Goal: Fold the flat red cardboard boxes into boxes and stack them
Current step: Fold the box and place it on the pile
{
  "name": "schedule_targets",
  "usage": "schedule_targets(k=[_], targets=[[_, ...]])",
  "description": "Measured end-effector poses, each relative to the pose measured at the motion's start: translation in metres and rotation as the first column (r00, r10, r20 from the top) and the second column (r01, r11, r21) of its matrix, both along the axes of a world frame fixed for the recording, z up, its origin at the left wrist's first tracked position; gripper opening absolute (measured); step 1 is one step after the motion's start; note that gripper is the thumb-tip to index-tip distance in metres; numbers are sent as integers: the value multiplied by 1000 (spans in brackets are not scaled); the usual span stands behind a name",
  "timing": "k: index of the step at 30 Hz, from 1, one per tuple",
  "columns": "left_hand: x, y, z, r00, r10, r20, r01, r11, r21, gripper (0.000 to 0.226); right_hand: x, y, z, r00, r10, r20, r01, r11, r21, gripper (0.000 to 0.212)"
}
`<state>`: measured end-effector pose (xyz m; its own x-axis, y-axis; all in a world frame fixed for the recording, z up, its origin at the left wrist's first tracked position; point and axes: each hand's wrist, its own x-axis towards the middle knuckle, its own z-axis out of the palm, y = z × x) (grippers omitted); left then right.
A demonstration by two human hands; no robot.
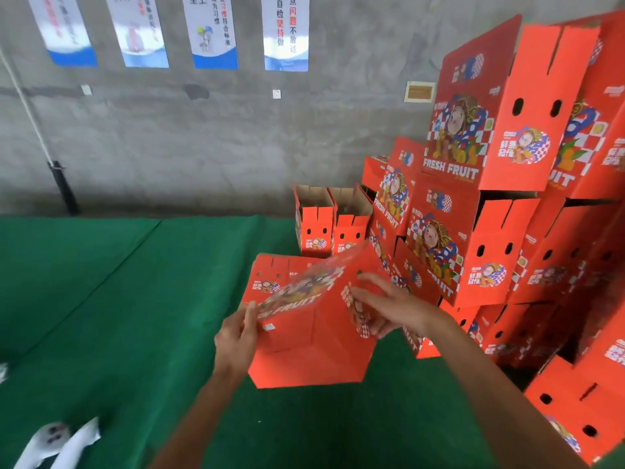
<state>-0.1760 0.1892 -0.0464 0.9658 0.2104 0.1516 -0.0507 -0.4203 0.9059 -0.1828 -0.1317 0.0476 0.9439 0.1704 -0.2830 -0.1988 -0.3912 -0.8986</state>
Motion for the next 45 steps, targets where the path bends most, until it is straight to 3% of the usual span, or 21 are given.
schedule_targets(k=[3, 5, 7, 10, 13, 19, 28, 38, 45], targets=[[12, -8, 19, 993, -101, -63, 99, 995, -28, 90, 9, 37, 14, 945, 143, 293, -26, 929, -370, 57], [19, -25, 31, 976, -214, -33, 208, 967, -145, 73, 15, 62, 7, 854, 222, 471, 107, 811, -575, 53], [29, -44, 44, 950, -312, 33, 311, 921, -234, 46, 20, 83, -8, 795, 247, 554, 229, 723, -652, 51], [55, -63, 55, 901, -394, 183, 432, 856, -284, 55, 38, 99, -28, 762, 238, 602, 317, 674, -667, 52], [91, -78, 61, 908, -377, 185, 416, 865, -279, 78, 69, 95, -27, 725, 207, 657, 400, 649, -647, 55], [197, -116, 95, 839, -458, 294, 523, 827, -205, 61, 169, 59, 9, 697, 179, 695, 481, 603, -637, 55], [411, -190, 160, 735, -554, 391, 615, 788, -40, 55, 369, -14, 65, 600, 146, 787, 611, 551, -568, 56], [566, -250, 128, 727, -582, 364, 640, 767, -51, 57, 513, -70, 42, 679, 118, 724, 542, 584, -604, 56], [598, -260, 76, 687, -640, 344, 702, 707, -86, 59, 544, -80, -7, 748, 67, 660, 481, 630, -609, 55]])
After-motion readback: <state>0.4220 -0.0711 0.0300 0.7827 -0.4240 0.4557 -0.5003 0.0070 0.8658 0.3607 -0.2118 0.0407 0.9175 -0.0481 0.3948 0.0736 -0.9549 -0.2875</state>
